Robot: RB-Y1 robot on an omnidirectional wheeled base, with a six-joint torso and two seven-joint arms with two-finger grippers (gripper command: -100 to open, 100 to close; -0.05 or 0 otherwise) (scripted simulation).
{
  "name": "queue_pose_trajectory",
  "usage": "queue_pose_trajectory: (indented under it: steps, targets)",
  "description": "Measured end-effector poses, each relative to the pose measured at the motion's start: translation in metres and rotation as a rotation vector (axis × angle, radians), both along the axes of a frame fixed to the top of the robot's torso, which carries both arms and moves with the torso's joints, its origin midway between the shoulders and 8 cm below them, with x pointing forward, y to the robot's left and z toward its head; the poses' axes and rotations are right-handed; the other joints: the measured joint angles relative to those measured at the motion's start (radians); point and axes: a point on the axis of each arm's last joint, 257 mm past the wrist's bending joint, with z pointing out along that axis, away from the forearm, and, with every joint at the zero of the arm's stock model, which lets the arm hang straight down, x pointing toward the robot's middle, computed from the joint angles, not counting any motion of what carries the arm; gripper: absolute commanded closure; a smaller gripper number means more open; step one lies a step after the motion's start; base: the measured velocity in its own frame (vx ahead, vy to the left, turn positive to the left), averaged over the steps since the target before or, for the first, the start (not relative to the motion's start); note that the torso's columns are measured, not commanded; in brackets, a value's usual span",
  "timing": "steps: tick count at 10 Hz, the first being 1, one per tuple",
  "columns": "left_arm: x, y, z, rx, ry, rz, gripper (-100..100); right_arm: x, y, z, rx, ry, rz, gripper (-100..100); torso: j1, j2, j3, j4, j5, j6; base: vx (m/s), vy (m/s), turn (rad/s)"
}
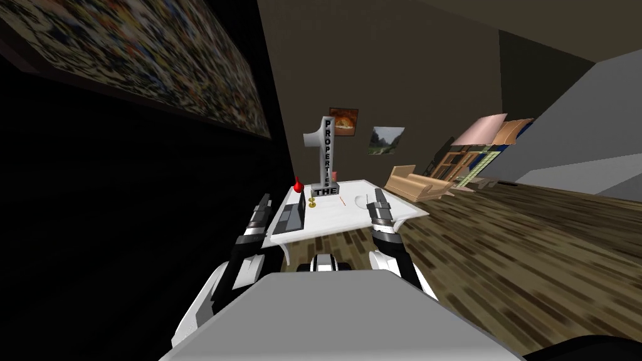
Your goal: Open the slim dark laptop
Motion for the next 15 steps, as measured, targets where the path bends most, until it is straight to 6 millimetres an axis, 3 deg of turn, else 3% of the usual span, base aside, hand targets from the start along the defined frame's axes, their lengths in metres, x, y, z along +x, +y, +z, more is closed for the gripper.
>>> queue_pose_trajectory:
  steps: [8,15]
  targets:
    - [0.028,0.054,-0.078,0.052,0.235,0.156,-100,0.000,0.000,0.000,0.000,0.000,0.000,0,0.002,0.002,0.001,0.001,0.001,0.000,0.034,-0.159,0.051]
    - [0.033,0.095,-0.146,0.047,0.434,0.286,-100,0.000,0.000,0.000,0.000,0.000,0.000,0,0.000,0.001,0.000,0.000,0.000,0.000,0.032,-0.146,0.049]
